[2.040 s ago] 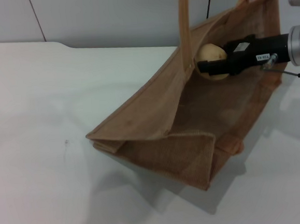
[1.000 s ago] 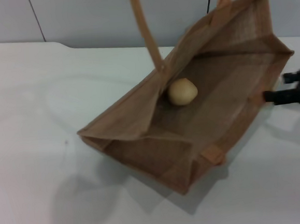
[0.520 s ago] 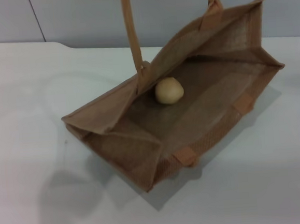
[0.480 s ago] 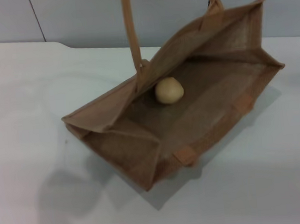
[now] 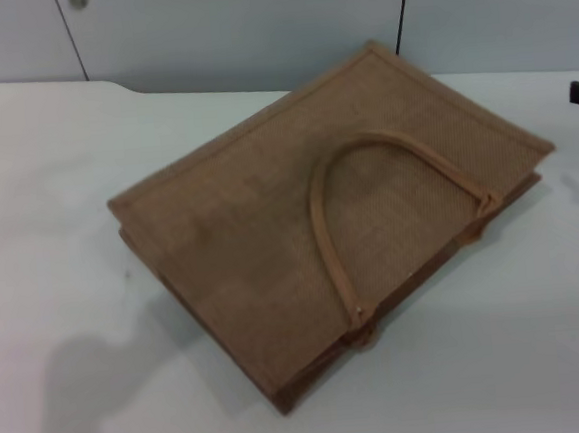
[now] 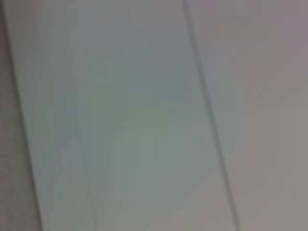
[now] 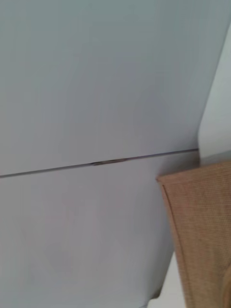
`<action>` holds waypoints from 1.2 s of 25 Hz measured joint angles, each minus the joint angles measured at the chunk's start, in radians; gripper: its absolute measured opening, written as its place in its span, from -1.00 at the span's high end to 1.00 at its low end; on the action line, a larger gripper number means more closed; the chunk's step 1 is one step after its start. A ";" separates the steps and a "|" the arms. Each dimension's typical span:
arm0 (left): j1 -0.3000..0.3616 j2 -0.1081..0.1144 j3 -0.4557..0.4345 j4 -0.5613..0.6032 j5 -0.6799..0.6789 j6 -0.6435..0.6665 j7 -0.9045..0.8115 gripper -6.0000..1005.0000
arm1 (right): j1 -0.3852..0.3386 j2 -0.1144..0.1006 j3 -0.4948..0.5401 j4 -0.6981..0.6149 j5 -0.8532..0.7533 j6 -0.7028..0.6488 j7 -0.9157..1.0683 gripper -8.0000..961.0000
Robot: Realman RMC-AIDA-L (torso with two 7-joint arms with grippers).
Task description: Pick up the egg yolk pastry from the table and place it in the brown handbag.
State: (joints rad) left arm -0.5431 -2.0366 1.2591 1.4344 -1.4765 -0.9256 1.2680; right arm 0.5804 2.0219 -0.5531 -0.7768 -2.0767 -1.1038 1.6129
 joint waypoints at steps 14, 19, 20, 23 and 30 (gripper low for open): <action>0.084 -0.005 0.016 -0.662 -0.881 0.072 1.084 -0.68 | -0.024 0.003 0.091 0.336 0.534 0.143 -0.650 -0.88; 0.061 -0.007 0.027 -0.836 -1.071 0.016 1.285 -0.75 | -0.014 0.003 0.126 0.447 0.695 0.203 -0.845 -0.88; 0.059 -0.008 0.028 -0.865 -1.108 0.009 1.325 -0.75 | -0.011 0.003 0.131 0.463 0.734 0.212 -0.889 -0.88; 0.045 -0.011 0.028 -0.946 -1.196 -0.005 1.408 -0.75 | 0.004 0.003 0.138 0.524 0.838 0.226 -1.017 -0.88; -0.057 -0.012 0.023 -1.221 -1.338 -0.079 1.568 -0.74 | 0.027 0.004 0.140 0.630 1.022 0.235 -1.226 -0.88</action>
State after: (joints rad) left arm -0.5997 -2.0485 1.2821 0.2137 -2.8148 -1.0044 2.8359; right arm 0.6073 2.0255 -0.4126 -0.1464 -1.0547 -0.8693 0.3869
